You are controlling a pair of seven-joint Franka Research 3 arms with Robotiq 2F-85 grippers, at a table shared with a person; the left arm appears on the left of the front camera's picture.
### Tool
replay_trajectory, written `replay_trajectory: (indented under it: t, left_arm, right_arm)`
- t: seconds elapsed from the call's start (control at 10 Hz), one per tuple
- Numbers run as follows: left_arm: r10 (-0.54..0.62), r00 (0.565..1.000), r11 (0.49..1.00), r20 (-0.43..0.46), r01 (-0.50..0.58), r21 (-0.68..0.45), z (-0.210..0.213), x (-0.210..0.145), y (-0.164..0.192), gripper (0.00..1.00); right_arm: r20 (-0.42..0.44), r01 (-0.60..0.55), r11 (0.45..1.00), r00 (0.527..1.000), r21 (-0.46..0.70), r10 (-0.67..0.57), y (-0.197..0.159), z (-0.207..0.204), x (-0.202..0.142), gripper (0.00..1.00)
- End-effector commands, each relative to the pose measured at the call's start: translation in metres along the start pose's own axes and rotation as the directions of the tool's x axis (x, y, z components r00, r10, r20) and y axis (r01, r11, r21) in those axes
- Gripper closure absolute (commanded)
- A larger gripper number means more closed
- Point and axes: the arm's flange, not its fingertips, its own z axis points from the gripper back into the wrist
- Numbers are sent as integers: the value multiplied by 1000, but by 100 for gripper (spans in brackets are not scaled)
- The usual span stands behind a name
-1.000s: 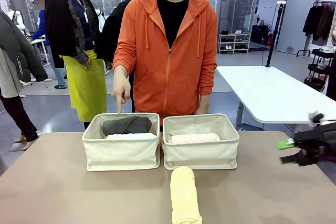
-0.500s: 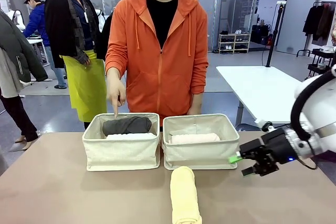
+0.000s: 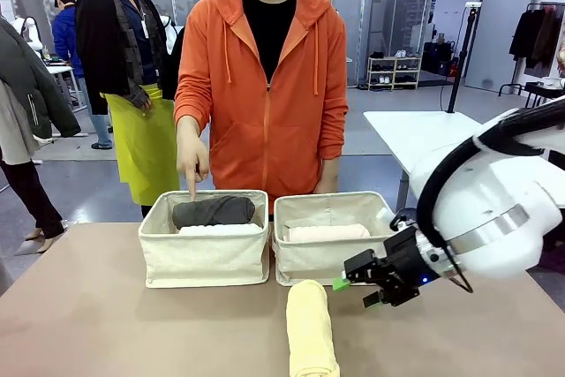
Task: Divide the towels into two baskets.
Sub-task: Pick up one hotel-folded towel from the bottom of the table and place it in the Fabric basket indicated by the person.
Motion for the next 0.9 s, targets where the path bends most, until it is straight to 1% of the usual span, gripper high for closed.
replay_trajectory:
  t: [0.0, 0.2, 0.5, 0.8]
  left_arm:
    - [9, 1000, 1000, 8, -9, 7, 2, 1, -3, 0]
    - [9, 1000, 1000, 8, -9, 7, 2, 1, -3, 0]
    - [9, 1000, 1000, 8, -9, 7, 2, 1, -3, 0]
    - [9, 1000, 1000, 8, -9, 7, 2, 1, -3, 0]
  right_arm:
    - [-14, 21, 999, 1000, -31, -21, 4, -17, -3, 7]
    - [-40, 14, 999, 999, -42, -16, 14, -29, -11, 7]
    - [-16, 8, 999, 1000, -50, -8, 29, -37, -15, 7]
    - [-32, 13, 999, 999, -52, -15, 41, -58, -14, 7]
